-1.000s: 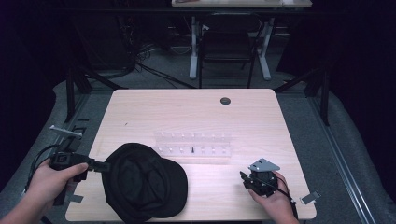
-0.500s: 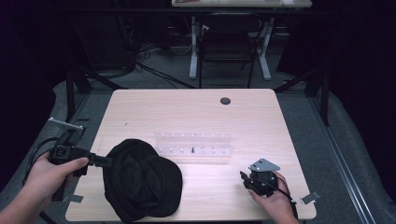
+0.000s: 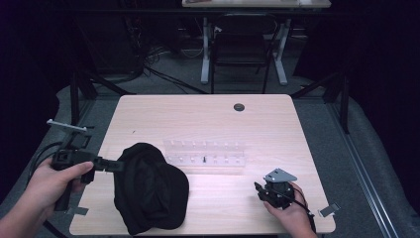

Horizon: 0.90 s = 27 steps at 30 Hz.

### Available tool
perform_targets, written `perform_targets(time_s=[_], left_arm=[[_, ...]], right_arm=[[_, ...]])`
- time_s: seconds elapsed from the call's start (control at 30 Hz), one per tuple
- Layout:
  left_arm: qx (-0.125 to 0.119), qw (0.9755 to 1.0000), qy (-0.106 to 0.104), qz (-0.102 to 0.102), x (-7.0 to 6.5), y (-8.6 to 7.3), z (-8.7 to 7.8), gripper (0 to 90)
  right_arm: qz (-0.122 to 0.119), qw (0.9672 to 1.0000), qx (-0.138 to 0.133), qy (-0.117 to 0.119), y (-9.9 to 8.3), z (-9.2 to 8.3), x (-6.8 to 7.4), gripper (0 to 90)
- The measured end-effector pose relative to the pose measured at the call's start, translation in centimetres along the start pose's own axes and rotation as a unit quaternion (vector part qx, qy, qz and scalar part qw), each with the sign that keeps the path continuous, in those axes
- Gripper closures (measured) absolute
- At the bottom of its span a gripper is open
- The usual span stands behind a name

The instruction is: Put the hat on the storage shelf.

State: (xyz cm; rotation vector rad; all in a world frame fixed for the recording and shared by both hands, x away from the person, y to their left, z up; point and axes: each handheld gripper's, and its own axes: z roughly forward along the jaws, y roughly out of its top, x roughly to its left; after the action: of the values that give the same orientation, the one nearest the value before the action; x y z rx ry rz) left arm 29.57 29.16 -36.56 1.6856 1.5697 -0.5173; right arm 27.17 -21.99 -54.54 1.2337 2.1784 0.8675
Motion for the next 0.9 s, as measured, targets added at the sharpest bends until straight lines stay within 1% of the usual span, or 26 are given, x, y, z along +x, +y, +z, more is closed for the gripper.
perform_targets(time_s=[0.03, 0.1, 0.13, 0.17, 0.2, 0.3, 0.43, 0.5, 0.53, 0.57, 0.67, 0.7, 0.9], left_arm=[[0.0, 1.0, -0.002, 0.005, -0.2, 0.0, -0.1, 85.3], [-0.003, 0.9999, -0.013, 0.007, -0.7, 0.2, -0.2, 85.3], [-0.005, 0.9999, -0.011, 0.008, -0.9, 0.2, -0.2, 85.3], [-0.005, 0.9998, -0.017, 0.011, -1.1, 0.3, -0.3, 85.3], [-0.005, 0.9997, -0.018, 0.014, -1.2, 0.3, -0.4, 85.3], [-0.012, 0.9996, -0.022, 0.011, -1.7, 0.5, -0.5, 85.3], [-0.015, 0.9994, -0.029, 0.013, -2.0, 0.8, -0.8, 85.3], [-0.02, 0.9992, -0.029, 0.017, -2.3, 1.1, -1.1, 85.3], [-0.021, 0.9991, -0.034, 0.016, -2.4, 1.1, -1.2, 85.3], [-0.026, 0.9989, -0.033, 0.018, -2.6, 1.2, -1.3, 85.3], [-0.033, 0.9985, -0.038, 0.021, -3.1, 1.6, -1.7, 85.3], [-0.035, 0.9982, -0.043, 0.022, -3.3, 1.7, -1.7, 85.3], [-0.046, 0.997, -0.053, 0.033, -4.5, 2.8, -1.7, 85.3]], right_arm=[[0.0, 1.0, 0.0, 0.0, 0.0, 0.0, 0.0, 56.1], [0.0, 1.0, 0.001, 0.001, 0.0, -0.1, 0.0, 56.0], [0.0, 1.0, 0.001, 0.001, 0.0, -0.1, 0.0, 56.0], [0.0, 1.0, 0.001, 0.002, 0.0, -0.1, 0.0, 56.0], [-0.001, 1.0, 0.002, -0.001, 0.0, -0.1, -0.1, 56.0], [0.0, 1.0, 0.001, -0.001, 0.0, -0.1, -0.1, 55.8], [0.0, 1.0, 0.001, -0.001, 0.0, -0.1, -0.1, 55.8], [0.0, 1.0, 0.002, -0.001, 0.0, -0.1, -0.1, 55.7], [0.0, 1.0, 0.002, -0.001, 0.0, -0.1, -0.1, 55.8], [0.0, 1.0, 0.002, -0.001, 0.0, -0.1, -0.1, 55.7], [0.001, 1.0, 0.002, -0.001, 0.0, -0.1, -0.1, 55.7], [0.001, 1.0, 0.003, -0.002, 0.0, -0.1, -0.1, 55.7], [0.004, 1.0, -0.001, 0.001, 0.0, 0.0, -0.2, 55.5]])
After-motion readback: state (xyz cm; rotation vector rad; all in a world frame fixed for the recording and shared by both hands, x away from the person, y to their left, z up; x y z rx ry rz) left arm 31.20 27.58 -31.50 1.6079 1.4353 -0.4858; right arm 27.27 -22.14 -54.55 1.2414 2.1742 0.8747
